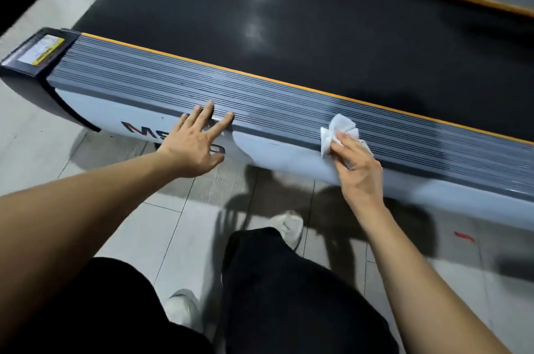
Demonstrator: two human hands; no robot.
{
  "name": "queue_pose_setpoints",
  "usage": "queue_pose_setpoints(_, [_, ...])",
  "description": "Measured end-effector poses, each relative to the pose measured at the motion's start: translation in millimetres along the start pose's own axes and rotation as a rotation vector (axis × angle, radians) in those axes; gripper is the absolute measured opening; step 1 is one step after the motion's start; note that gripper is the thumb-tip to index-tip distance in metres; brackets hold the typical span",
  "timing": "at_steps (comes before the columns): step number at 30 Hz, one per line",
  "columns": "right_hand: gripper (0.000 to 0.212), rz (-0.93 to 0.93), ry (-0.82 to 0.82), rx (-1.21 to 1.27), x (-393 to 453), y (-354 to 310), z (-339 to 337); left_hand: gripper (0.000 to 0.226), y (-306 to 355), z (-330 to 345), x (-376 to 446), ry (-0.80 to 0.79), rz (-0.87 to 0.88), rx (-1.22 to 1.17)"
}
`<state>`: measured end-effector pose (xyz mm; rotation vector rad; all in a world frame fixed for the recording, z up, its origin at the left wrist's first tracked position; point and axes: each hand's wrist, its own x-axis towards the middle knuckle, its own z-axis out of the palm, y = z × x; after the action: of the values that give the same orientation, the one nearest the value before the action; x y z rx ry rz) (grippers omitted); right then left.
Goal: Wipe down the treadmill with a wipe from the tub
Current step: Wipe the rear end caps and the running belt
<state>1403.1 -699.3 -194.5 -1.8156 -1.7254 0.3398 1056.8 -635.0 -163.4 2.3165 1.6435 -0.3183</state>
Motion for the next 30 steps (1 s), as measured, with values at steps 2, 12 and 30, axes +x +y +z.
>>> queue_pose_setpoints(2, [0.035, -0.027, 0.029, -0.015, 2.9, -16.8, 13.1, 0.088, 2.3, 0.1, 3.2, -0.039, -0.011, -0.004])
queue_pose_setpoints(12, [0.046, -0.36, -0.128, 0.018, 39.0, -114.3, 102.5, 0.085, -3.3, -10.4, 6.8, -0.134, -0.003, 0.012])
queue_pose_setpoints(30, [0.037, -0.113, -0.143, -0.048, 99.0, -139.8, 114.6, 0.075, -6.3, 6.3, 7.9, 0.174, 0.088, 0.027])
